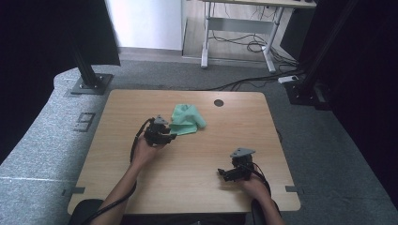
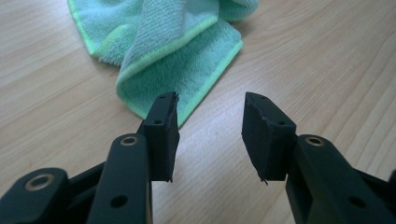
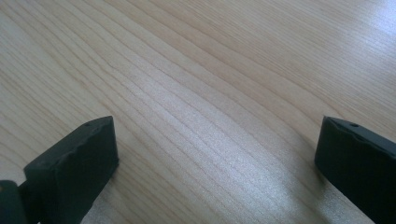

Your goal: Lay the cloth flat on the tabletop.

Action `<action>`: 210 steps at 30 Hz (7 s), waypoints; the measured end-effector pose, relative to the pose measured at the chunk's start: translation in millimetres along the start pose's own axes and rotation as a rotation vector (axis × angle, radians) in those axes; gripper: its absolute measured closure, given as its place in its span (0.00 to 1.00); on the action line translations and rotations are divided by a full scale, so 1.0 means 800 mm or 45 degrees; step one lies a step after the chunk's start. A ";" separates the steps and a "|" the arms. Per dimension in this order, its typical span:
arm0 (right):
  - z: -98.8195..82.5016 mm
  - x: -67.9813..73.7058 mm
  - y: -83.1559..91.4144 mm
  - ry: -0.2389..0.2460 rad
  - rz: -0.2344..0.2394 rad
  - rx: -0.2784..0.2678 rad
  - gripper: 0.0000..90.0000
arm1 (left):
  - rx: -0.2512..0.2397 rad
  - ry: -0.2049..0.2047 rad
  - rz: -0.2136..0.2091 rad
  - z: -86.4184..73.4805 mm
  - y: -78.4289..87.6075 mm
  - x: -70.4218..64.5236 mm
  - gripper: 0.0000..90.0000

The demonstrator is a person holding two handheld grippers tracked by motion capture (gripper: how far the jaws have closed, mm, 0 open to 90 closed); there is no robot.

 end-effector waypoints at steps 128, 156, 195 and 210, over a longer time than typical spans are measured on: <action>0.000 0.000 0.000 0.001 -0.001 -0.001 0.00 | 0.335 -0.263 -0.100 0.040 -0.105 -0.086 0.60; 0.000 0.000 0.000 0.006 0.001 -0.004 0.00 | -0.077 -0.125 -0.052 0.107 0.050 -0.048 0.93; 0.000 0.000 0.000 0.002 0.002 -0.002 0.00 | 0.018 0.231 0.176 -0.076 0.077 0.084 0.91; 0.006 -0.001 -0.001 0.019 0.014 0.037 0.03 | 0.020 0.198 0.123 -0.088 0.063 0.041 0.89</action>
Point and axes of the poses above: each handheld gripper's, and its own axes: y roughly backward along the jaws, z roughly out of its top, x roughly to its left, the point moved 1 cm from there along -y, roughly forward along the jaws, and after that the axes turned 13 degrees about -z, right-handed, at the moved point
